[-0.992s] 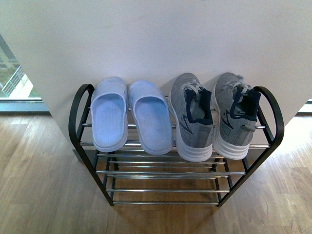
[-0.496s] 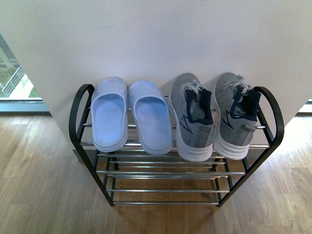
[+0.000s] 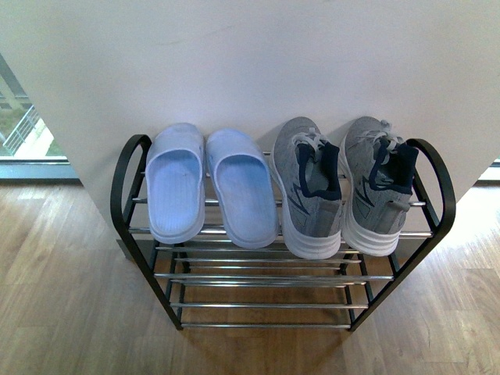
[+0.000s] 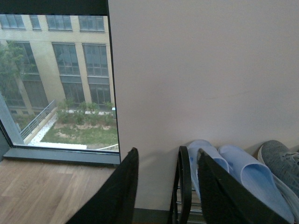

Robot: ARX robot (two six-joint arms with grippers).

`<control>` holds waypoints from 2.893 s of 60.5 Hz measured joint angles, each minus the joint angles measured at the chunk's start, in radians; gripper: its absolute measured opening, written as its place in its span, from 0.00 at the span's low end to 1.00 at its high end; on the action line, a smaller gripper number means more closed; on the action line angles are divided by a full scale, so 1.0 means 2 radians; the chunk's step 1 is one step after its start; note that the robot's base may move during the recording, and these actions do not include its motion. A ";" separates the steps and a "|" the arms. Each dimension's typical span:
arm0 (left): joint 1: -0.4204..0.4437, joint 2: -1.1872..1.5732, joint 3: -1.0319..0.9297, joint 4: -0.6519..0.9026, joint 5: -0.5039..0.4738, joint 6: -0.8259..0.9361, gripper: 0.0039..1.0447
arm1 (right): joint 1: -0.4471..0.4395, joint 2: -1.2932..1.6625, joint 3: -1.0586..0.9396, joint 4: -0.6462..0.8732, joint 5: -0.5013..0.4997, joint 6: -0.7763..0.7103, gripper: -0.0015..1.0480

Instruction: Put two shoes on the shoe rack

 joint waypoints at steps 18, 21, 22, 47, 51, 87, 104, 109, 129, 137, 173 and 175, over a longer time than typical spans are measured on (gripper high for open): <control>0.000 0.000 0.000 0.000 0.000 0.000 0.91 | 0.000 0.000 0.000 0.000 0.000 0.000 0.91; 0.000 0.000 0.000 0.000 0.000 0.001 0.91 | 0.000 0.000 0.000 0.000 0.000 0.000 0.91; 0.000 0.000 0.000 0.000 0.000 0.001 0.91 | 0.000 0.000 0.000 0.000 0.000 0.000 0.91; 0.000 0.000 0.000 0.000 0.000 0.001 0.91 | 0.000 0.000 0.000 0.000 0.000 0.000 0.91; 0.000 0.000 0.000 0.000 0.000 0.001 0.91 | 0.000 0.000 0.000 0.000 0.000 0.000 0.91; 0.000 0.000 0.000 0.000 0.000 0.001 0.91 | 0.000 0.000 0.000 0.000 0.000 0.000 0.91; 0.000 0.000 0.000 0.000 0.000 0.001 0.91 | 0.000 0.000 0.000 0.000 0.000 0.000 0.91; 0.000 0.000 0.000 0.000 0.000 0.001 0.91 | 0.000 0.000 0.000 0.000 0.000 0.000 0.91; 0.000 0.000 0.000 0.000 0.000 0.001 0.91 | 0.000 0.000 0.000 0.000 0.000 0.000 0.91; 0.000 0.000 0.000 0.000 0.000 0.001 0.91 | 0.000 0.000 0.000 0.000 0.000 0.000 0.91; 0.000 0.000 0.000 0.000 0.000 0.001 0.91 | 0.000 0.000 0.000 0.000 0.000 0.000 0.91; 0.000 0.000 0.000 0.000 0.000 0.001 0.91 | 0.000 0.000 0.000 0.000 0.000 0.000 0.91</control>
